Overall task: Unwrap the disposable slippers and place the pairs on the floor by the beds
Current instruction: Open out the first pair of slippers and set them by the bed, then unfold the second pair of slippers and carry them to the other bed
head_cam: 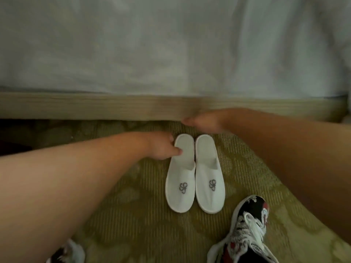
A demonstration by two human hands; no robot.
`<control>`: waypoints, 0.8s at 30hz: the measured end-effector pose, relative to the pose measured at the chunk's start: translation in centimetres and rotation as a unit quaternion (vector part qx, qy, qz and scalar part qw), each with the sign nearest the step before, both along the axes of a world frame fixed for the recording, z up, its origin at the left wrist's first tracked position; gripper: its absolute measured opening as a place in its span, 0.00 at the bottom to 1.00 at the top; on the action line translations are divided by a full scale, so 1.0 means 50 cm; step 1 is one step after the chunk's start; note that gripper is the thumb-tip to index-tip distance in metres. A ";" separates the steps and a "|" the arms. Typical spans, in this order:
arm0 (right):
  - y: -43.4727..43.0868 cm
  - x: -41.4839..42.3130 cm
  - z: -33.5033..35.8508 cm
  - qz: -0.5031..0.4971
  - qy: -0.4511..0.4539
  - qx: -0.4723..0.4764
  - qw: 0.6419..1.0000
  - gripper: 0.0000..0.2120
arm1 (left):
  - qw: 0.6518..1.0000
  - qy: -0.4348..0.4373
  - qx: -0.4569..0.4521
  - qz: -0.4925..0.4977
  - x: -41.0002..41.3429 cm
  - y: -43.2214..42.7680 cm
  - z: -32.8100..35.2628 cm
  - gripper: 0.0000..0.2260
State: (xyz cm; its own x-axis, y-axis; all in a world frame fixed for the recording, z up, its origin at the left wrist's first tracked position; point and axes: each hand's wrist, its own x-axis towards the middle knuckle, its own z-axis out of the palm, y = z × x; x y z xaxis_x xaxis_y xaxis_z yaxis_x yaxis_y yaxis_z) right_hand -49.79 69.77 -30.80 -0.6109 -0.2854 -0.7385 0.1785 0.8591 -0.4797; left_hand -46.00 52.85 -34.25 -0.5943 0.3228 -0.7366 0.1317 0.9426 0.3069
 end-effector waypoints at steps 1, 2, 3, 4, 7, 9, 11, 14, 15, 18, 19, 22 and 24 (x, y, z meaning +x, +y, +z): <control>-0.007 0.010 0.022 0.005 0.009 0.011 1.000 0.29 | 1.000 0.013 -0.012 0.001 0.007 -0.020 0.038 0.28; -0.019 0.023 0.052 0.005 0.018 0.025 0.999 0.29 | 0.999 0.020 -0.027 0.005 0.016 -0.040 0.076 0.30; -0.027 0.034 0.075 -0.004 0.027 0.031 0.999 0.29 | 0.999 0.026 -0.039 0.011 0.027 -0.059 0.114 0.31; -0.040 0.047 0.109 -0.014 0.041 0.039 0.998 0.29 | 0.998 0.033 -0.045 0.020 0.040 -0.081 0.151 0.32; -0.076 0.093 0.203 -0.021 0.078 0.036 0.996 0.27 | 0.996 0.048 -0.042 0.065 0.088 -0.157 0.264 0.34; -0.103 0.140 0.274 -0.033 0.112 0.035 0.993 0.30 | 0.992 0.060 -0.027 0.105 0.125 -0.213 0.343 0.36; -0.132 0.190 0.347 -0.044 0.148 0.022 0.988 0.35 | 0.986 0.099 -0.015 0.136 0.169 -0.269 0.425 0.37; -0.183 0.273 0.455 -0.016 0.261 0.023 0.965 0.36 | 0.968 0.182 0.003 0.175 0.244 -0.345 0.533 0.36; -0.201 0.298 0.487 -0.009 0.305 0.025 0.952 0.35 | 0.960 0.214 0.005 0.182 0.269 -0.365 0.564 0.36; -0.256 0.362 0.576 0.007 0.385 0.022 0.922 0.35 | 0.936 0.292 0.006 0.198 0.347 -0.414 0.651 0.36; -0.274 0.380 0.603 0.013 0.402 0.021 0.915 0.35 | 0.930 0.305 0.007 0.204 0.370 -0.427 0.679 0.35; -0.324 0.423 0.683 0.023 0.458 0.011 0.889 0.36 | 0.918 0.326 0.018 0.225 0.431 -0.467 0.765 0.35; -0.356 0.452 0.733 0.033 0.492 0.006 0.870 0.36 | 0.909 0.340 0.028 0.239 0.471 -0.496 0.817 0.35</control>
State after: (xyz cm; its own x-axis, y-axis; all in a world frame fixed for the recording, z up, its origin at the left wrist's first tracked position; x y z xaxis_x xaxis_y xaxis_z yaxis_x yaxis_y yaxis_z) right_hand -27.21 51.95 5.83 -0.9316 -0.3401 0.1284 -0.3633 0.8579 -0.3634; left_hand -22.46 28.04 6.61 -0.9885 -0.0662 -0.1359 -0.1112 0.9276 0.3567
